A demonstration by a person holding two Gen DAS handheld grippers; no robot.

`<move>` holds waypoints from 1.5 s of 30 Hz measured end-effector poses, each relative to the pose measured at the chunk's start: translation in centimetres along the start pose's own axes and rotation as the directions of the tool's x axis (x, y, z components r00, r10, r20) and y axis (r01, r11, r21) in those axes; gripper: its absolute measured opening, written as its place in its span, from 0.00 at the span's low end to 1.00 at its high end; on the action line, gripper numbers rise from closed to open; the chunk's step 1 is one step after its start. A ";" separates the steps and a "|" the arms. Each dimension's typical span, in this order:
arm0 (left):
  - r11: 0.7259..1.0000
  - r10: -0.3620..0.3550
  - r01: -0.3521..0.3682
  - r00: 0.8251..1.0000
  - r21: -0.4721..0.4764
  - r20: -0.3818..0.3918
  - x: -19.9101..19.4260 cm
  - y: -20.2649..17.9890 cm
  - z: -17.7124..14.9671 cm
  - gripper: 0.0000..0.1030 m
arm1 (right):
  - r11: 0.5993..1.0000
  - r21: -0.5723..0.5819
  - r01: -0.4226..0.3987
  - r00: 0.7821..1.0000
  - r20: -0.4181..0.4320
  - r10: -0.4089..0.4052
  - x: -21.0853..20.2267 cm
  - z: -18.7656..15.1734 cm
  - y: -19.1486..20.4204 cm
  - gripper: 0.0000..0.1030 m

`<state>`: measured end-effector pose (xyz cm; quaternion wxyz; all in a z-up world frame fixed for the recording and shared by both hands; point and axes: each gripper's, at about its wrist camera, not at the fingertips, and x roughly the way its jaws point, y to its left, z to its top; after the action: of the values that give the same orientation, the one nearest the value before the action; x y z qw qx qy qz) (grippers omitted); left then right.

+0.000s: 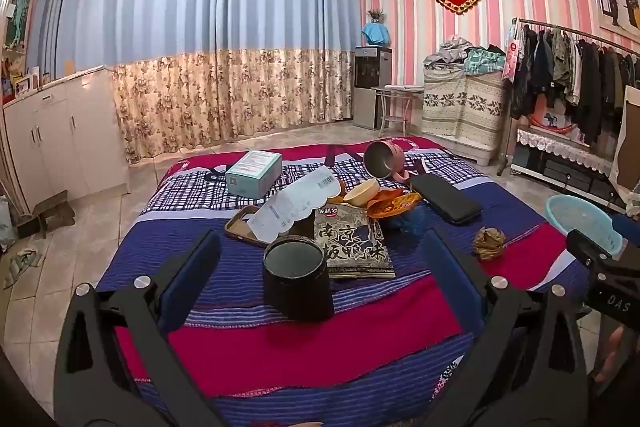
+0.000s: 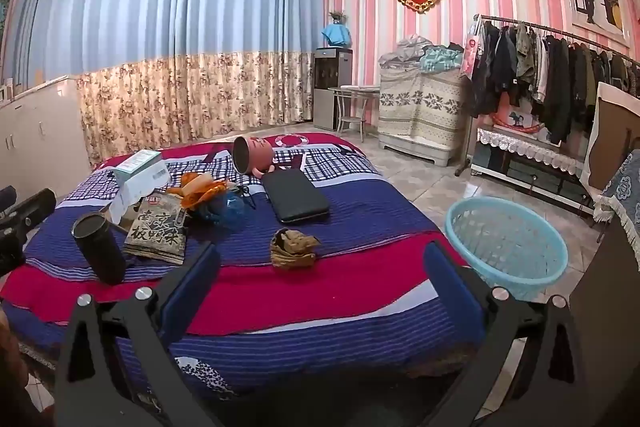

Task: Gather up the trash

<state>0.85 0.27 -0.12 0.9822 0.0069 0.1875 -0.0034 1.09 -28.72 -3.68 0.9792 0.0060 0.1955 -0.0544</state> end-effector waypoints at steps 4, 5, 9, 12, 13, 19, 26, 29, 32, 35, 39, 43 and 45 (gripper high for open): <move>1.000 -0.004 0.004 1.000 -0.001 -0.001 -0.4 0.2 -0.2 0.95 | 1.000 0.002 0.001 1.000 0.003 -0.001 -0.2 0.0 0.2 0.96; 1.000 0.000 0.000 1.000 0.000 0.002 -0.5 0.1 -0.2 0.95 | 1.000 0.002 0.001 1.000 0.002 -0.001 -0.2 0.0 0.2 0.96; 1.000 -0.002 0.002 1.000 -0.001 0.002 -0.5 0.2 -0.2 0.95 | 1.000 0.004 -0.002 1.000 0.004 0.002 -0.2 0.0 0.1 0.96; 1.000 -0.002 0.002 1.000 -0.002 0.000 -0.4 0.2 -0.2 0.95 | 1.000 0.003 0.000 1.000 0.003 0.000 -0.1 -0.1 0.3 0.96; 1.000 -0.001 0.001 1.000 -0.001 0.001 -0.5 0.1 -0.3 0.95 | 1.000 0.004 -0.002 1.000 0.003 0.002 -0.1 -0.1 0.3 0.96; 1.000 0.003 -0.003 1.000 0.007 -0.001 -0.5 0.0 -0.3 0.95 | 1.000 0.012 -0.003 1.000 0.004 0.002 0.0 -0.1 0.2 0.96; 1.000 0.003 -0.003 1.000 0.008 -0.003 -0.5 -0.1 -0.2 0.95 | 1.000 0.013 -0.005 1.000 0.005 0.005 -0.1 0.0 0.1 0.96; 1.000 0.002 -0.002 1.000 0.007 -0.004 -0.4 -0.1 -0.3 0.95 | 1.000 0.013 -0.004 1.000 0.006 0.004 -0.1 0.0 0.1 0.96; 1.000 0.003 -0.003 1.000 0.008 -0.003 -0.4 -0.1 -0.3 0.95 | 1.000 0.015 -0.005 1.000 0.006 0.005 -0.1 0.0 0.0 0.96; 1.000 -0.002 0.002 1.000 0.005 -0.003 -0.4 -0.1 -0.3 0.95 | 1.000 0.014 -0.005 1.000 0.007 0.005 -0.1 0.0 0.0 0.96; 1.000 -0.001 0.001 1.000 0.006 -0.003 -0.5 -0.2 -0.3 0.95 | 1.000 0.012 -0.006 1.000 0.009 0.006 -0.1 0.0 0.0 0.96; 1.000 -0.004 0.004 1.000 0.007 -0.002 -0.4 -0.2 -0.4 0.95 | 1.000 0.014 -0.007 1.000 0.009 0.007 -0.1 0.0 0.1 0.96; 1.000 -0.002 0.002 1.000 0.006 -0.001 -0.4 -0.2 -0.4 0.95 | 1.000 0.013 -0.007 1.000 0.008 0.007 -0.1 0.0 0.1 0.96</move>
<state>0.33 0.04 -0.32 0.9821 0.0097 0.1879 -0.0051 1.03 -28.63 -3.64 0.9801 0.0128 0.1910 -0.0523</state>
